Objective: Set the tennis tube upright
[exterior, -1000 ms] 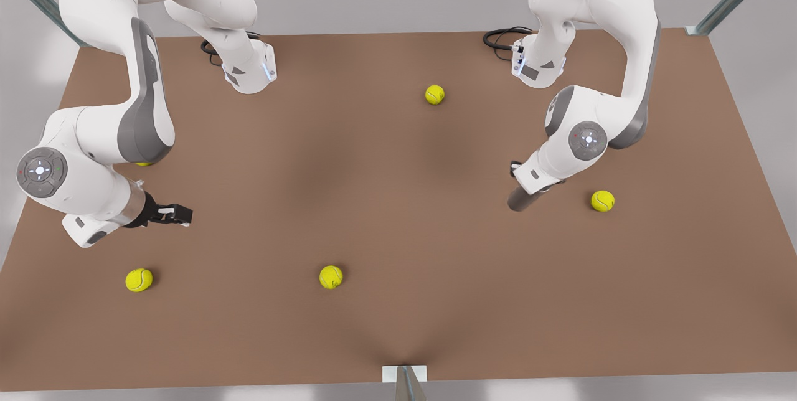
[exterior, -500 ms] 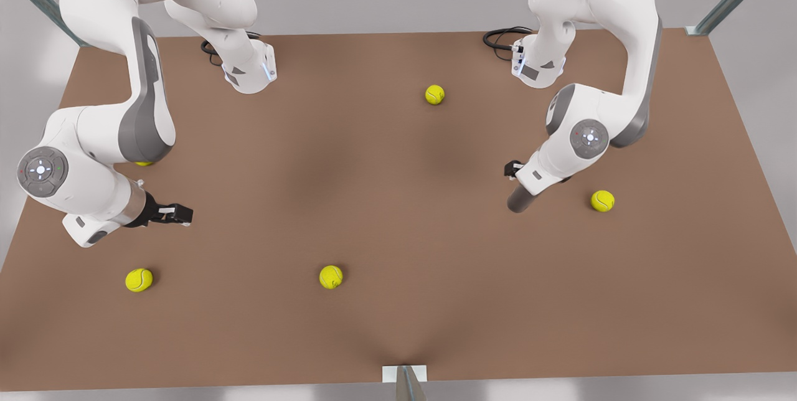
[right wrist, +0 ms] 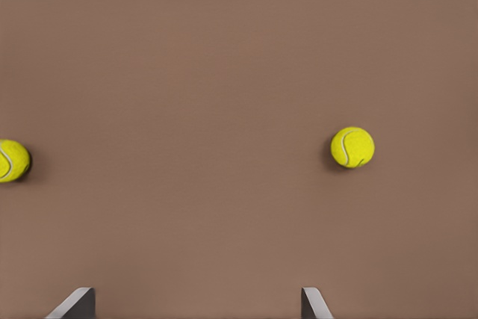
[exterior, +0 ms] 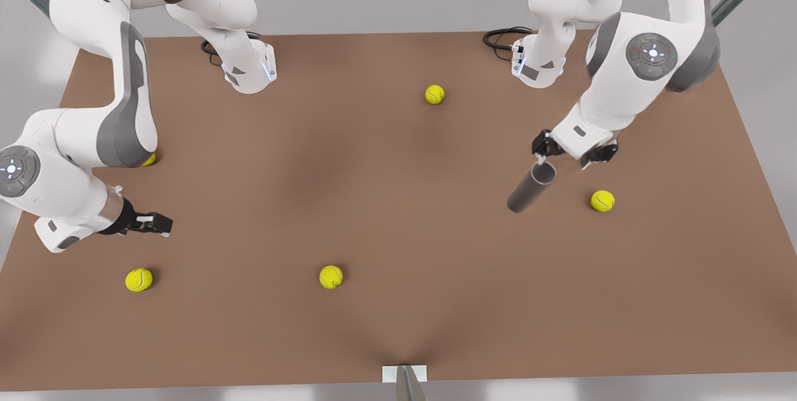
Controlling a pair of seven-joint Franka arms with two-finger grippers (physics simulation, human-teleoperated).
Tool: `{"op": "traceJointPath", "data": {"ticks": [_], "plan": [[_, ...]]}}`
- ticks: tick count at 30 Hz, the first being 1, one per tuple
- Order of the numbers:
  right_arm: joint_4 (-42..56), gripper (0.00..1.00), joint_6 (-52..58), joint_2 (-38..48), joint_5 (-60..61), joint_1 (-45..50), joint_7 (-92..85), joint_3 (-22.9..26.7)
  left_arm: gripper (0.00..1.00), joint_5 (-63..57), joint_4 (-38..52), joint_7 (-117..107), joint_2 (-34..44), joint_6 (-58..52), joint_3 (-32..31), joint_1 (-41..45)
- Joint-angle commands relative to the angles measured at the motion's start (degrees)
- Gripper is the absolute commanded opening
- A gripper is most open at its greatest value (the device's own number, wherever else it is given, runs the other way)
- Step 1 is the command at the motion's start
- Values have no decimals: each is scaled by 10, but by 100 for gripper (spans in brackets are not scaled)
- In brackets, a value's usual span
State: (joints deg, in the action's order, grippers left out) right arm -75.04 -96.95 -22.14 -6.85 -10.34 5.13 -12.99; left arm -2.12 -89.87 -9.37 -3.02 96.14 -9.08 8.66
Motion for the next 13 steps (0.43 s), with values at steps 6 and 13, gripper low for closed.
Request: {"op": "traceJointPath", "data": {"ticks": [6, 13], "plan": [[1, 100, -29, -3, -3, -3, 1, 0, 100, -40, 51, 92, 12, -133, -8, -58], [1, 100, -29, -3, -3, -6, 0, 0, 100, -39, 47, 94, -15, -129, -9, -58]]}}
